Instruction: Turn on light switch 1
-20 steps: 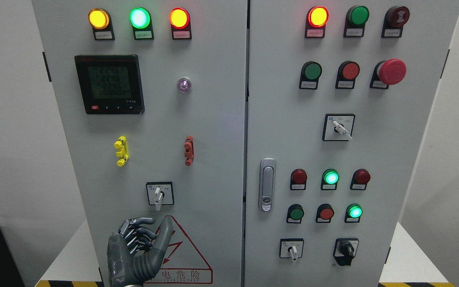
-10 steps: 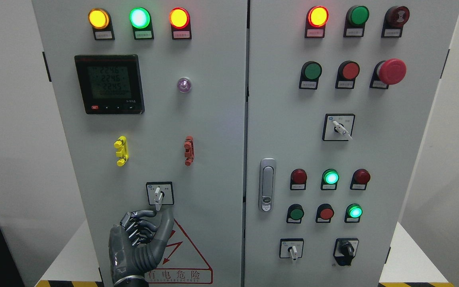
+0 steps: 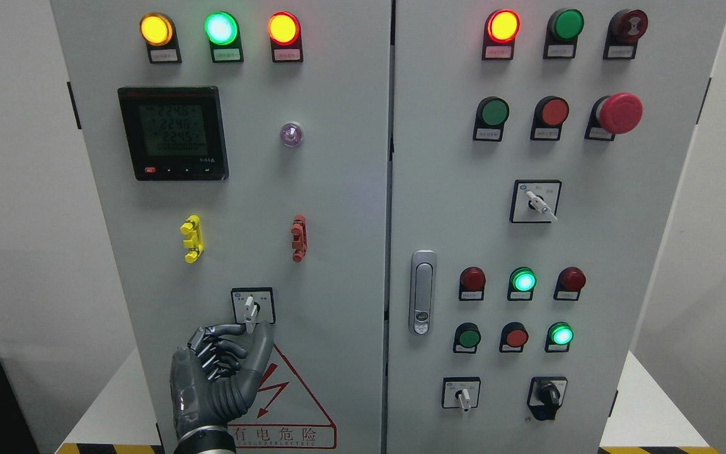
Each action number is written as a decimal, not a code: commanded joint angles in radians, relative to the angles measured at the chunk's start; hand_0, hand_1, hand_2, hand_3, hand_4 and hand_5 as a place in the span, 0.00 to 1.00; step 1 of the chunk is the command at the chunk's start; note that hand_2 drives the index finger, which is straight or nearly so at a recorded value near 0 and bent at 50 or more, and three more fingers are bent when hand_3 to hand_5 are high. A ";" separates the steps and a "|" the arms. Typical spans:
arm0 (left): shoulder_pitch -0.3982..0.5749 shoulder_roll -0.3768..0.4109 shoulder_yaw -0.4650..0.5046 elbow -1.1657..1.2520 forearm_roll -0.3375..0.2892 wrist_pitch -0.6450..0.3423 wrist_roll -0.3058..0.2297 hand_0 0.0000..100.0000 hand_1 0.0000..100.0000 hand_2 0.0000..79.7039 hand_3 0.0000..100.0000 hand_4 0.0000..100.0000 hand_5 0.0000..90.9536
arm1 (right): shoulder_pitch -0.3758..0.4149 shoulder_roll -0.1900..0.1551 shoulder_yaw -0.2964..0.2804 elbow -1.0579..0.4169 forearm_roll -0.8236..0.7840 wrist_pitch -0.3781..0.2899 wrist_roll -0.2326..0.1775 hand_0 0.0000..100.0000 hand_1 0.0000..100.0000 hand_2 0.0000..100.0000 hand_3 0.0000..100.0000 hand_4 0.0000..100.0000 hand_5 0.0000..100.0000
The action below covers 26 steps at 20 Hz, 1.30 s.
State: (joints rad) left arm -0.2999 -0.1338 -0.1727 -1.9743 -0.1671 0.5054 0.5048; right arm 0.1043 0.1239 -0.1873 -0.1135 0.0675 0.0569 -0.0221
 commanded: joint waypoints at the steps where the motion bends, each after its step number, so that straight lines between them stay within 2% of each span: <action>1: -0.007 -0.004 0.005 0.000 0.000 0.001 0.001 0.11 0.68 0.66 0.80 0.85 0.82 | 0.000 0.000 0.000 0.000 0.000 0.000 0.001 0.00 0.00 0.00 0.00 0.00 0.00; 26: -0.038 -0.007 0.002 0.002 0.005 0.038 -0.003 0.13 0.67 0.68 0.84 0.86 0.83 | 0.000 0.000 0.000 0.000 0.000 0.000 0.001 0.00 0.00 0.00 0.00 0.00 0.00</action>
State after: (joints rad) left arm -0.3308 -0.1400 -0.1693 -1.9741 -0.1640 0.5417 0.5023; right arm 0.1043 0.1239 -0.1873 -0.1135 0.0675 0.0569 -0.0220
